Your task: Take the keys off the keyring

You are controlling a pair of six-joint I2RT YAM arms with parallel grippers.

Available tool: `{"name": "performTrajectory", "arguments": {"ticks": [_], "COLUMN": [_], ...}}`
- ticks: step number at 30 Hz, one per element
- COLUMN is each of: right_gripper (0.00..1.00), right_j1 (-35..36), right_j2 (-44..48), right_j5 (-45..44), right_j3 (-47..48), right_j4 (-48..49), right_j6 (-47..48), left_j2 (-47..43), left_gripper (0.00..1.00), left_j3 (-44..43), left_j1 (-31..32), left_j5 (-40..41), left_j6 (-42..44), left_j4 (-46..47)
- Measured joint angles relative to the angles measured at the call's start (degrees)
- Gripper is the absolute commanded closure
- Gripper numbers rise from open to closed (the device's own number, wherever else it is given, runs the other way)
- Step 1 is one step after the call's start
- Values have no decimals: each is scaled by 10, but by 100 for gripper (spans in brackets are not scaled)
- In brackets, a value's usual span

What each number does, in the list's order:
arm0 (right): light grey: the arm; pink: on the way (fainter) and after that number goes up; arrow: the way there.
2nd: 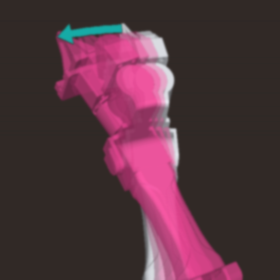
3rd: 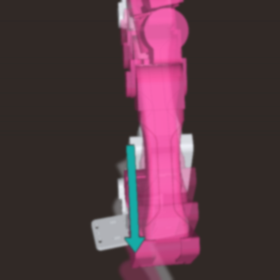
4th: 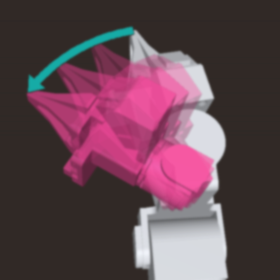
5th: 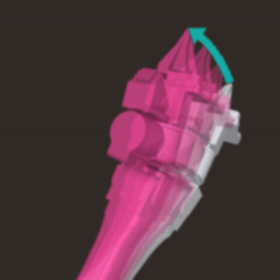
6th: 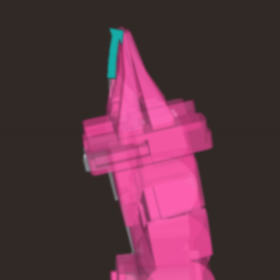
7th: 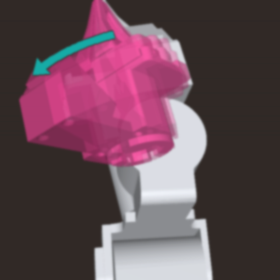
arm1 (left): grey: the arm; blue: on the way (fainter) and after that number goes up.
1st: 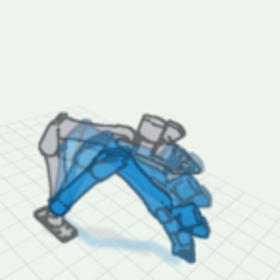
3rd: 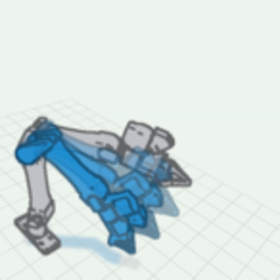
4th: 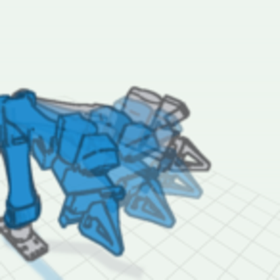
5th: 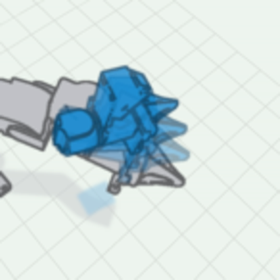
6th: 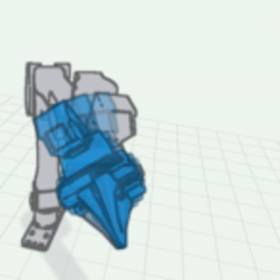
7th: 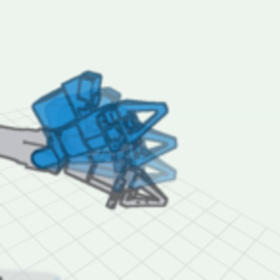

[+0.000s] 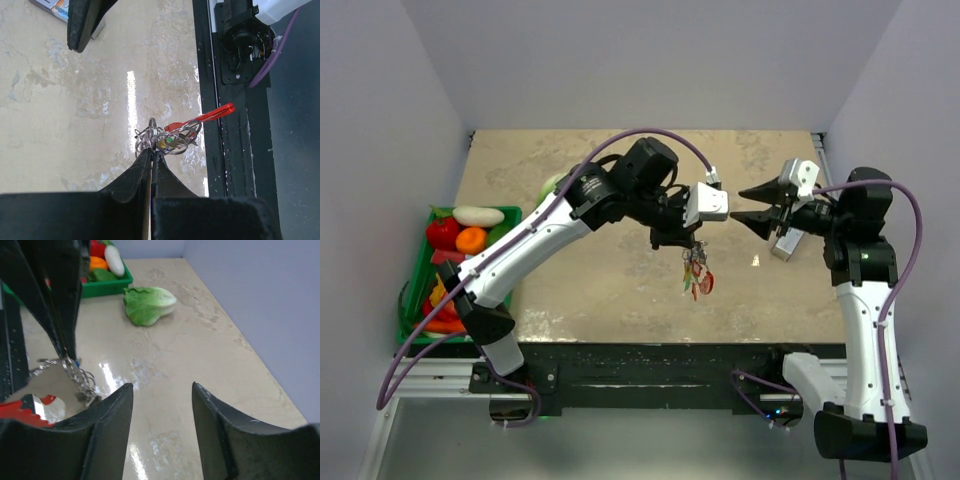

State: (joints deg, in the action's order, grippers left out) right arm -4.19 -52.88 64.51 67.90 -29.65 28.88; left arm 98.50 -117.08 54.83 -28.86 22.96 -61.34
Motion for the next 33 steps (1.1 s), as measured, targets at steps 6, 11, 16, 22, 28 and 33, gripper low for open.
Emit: {"name": "performTrajectory", "arguments": {"ticks": [6,11,16,22,28,33], "right_gripper": [53,53,55,57,57,58], "right_j1": [34,102,127,156,173,178], "right_j2": [-9,-6,-10,-16,-16,-20], "right_j5": [41,33,11,-7,-26,-42], "right_j3": [2,-10,-37,-46,-54,-56], "right_j4": [83,122,155,133,120,98], "right_j6": [-105,-143,-167,-147,-120,-96], "left_j2": [0,0,0,0,1,1], "left_gripper": [100,100,100,100,100,100], "left_j3": [4,4,4,4,4,4], "left_j1": [-8,-8,-8,-8,-8,-8], "left_j5": [6,8,8,8,8,8], "left_j6": [-12,-14,-15,-15,-16,-16], "left_j4": [5,8,9,9,9,9]}}
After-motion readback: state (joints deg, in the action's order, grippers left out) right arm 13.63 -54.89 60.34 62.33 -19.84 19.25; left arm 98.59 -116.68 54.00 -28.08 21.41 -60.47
